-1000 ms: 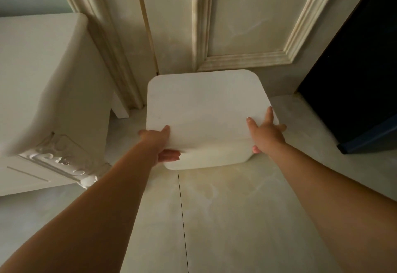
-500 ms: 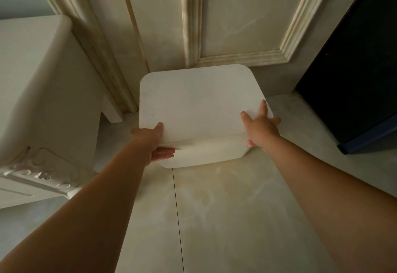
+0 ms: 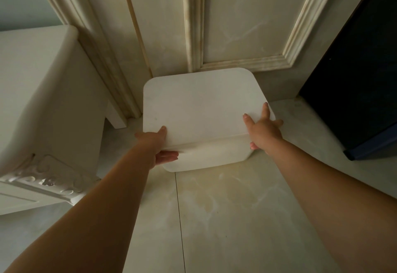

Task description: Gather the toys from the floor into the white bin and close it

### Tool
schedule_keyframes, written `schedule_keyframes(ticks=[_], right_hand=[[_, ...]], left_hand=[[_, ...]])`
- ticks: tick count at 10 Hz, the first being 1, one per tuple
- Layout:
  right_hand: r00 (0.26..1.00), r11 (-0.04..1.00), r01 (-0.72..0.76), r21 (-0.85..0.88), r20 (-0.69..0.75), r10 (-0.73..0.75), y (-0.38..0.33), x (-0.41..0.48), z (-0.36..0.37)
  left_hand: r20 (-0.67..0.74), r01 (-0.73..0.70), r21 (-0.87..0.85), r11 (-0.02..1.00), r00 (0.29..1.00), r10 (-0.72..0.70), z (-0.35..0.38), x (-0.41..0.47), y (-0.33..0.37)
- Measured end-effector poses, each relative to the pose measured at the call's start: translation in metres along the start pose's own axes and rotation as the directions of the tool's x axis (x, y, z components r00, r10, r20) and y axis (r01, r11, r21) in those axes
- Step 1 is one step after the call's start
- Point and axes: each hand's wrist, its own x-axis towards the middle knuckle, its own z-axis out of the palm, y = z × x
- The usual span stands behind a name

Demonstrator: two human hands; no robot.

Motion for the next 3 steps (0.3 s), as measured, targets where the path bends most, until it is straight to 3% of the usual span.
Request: schedule_keyframes(ticks=[1,2,3], right_hand=[[0.999,0.993,0.041,0.107,-0.033,-0.038,0.009,-0.004,0.003],[0.999,0.926,0.032,0.376,-0.021,-0.027,0.030,-0.014,0.005],[0.999,0.926,-0.012,0.378,-0.038,0.028,0.047,-0.020,0.003]], left_hand=[[-0.007,-0.004,-0.039,0.999,1.000,0.004,-0.002,-0.002,-0.003],[-0.022,0.002,-0.172,0.985,1.000,-0.006,-0.005,-0.012,-0.013],[-0.027,0.028,-0.221,0.975,0.999,-0.035,-0.001,-0.025,-0.017]])
